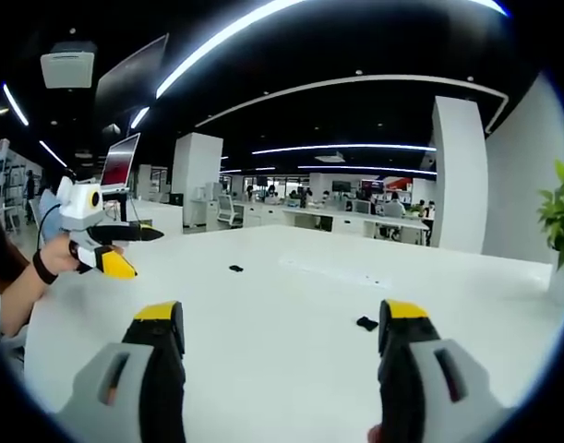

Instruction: Snap the two parts of the plastic buckle together until the buckle closes and remains connected.

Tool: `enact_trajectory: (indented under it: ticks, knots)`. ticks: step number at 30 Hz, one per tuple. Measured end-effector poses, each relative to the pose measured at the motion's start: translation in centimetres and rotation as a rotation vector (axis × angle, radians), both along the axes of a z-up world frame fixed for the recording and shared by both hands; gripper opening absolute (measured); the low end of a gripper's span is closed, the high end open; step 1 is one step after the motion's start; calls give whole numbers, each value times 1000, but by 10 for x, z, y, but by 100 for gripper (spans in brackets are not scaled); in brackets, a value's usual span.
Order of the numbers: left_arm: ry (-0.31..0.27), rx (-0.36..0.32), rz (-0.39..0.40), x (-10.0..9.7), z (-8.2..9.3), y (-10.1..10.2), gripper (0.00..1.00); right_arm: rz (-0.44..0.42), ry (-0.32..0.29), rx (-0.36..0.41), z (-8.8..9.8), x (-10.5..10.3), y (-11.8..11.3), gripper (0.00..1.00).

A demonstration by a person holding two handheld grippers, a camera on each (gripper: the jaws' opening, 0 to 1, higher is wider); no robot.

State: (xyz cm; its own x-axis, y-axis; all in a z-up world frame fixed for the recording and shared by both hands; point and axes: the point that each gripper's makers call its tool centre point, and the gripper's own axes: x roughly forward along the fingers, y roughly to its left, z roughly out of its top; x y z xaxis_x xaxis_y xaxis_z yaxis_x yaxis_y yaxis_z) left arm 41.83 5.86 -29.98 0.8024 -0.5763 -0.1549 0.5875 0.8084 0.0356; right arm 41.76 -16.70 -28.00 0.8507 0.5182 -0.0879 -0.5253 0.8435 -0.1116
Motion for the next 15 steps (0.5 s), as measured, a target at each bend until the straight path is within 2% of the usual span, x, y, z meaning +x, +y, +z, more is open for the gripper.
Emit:
enact_trajectory:
  ticks: [15]
  knots:
    - [7, 11, -2, -1, -3, -1, 100, -1, 3, -1, -1, 0, 0, 87]
